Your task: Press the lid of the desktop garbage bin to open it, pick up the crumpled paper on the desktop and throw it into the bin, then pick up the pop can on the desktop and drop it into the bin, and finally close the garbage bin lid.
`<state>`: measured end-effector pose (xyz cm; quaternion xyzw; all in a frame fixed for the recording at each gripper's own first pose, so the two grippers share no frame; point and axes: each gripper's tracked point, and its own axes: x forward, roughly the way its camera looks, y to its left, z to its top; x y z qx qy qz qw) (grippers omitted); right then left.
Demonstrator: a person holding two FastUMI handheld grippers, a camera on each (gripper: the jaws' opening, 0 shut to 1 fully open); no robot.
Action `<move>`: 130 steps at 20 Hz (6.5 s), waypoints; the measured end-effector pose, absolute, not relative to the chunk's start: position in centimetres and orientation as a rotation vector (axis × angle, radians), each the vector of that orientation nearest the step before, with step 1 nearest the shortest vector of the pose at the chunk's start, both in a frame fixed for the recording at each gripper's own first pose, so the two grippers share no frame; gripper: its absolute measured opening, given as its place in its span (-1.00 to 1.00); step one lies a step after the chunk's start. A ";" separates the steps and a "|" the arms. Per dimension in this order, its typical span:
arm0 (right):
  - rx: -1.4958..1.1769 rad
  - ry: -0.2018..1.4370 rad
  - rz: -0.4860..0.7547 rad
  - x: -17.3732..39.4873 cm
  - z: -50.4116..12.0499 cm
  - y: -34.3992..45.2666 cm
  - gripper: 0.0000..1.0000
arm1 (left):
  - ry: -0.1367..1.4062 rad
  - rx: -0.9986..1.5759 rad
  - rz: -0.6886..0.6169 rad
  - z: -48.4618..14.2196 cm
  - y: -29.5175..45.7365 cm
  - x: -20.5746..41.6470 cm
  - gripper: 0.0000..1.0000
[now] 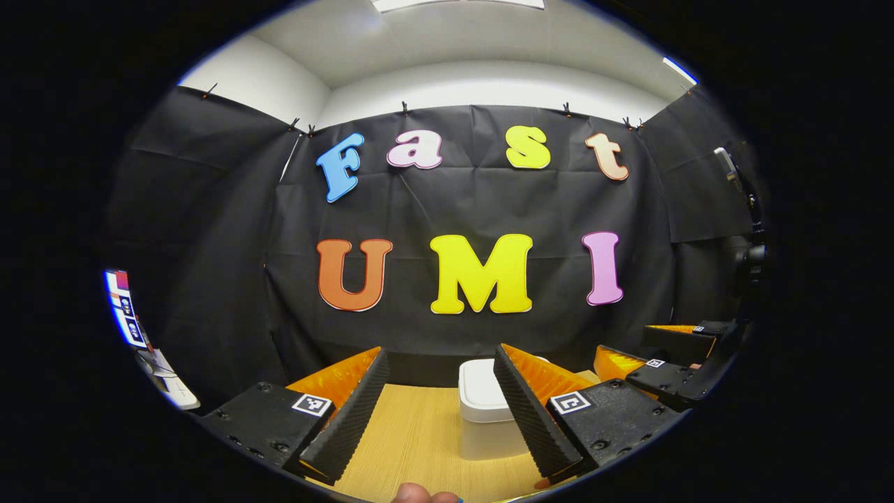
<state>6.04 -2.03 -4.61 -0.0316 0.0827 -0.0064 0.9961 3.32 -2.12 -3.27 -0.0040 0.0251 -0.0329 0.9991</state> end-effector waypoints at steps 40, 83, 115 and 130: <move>-0.054 0.617 0.049 19.4 -19.9 -1.5 -0.99 | 0.112 0.011 0.075 -5.1 2.4 4.3 0.95; -0.058 0.376 0.081 17.8 -8.7 -1.5 0.92 | 0.147 -0.061 -0.041 -7.0 -0.8 4.5 0.95; -0.063 0.425 -0.065 -1.1 -14.2 -6.0 0.92 | 0.665 -0.110 -0.141 -29.9 -3.4 -4.8 0.97; -0.108 0.552 -0.080 -4.0 -19.3 -7.3 0.92 | 0.931 -0.131 -0.115 -40.6 -4.0 -8.5 0.98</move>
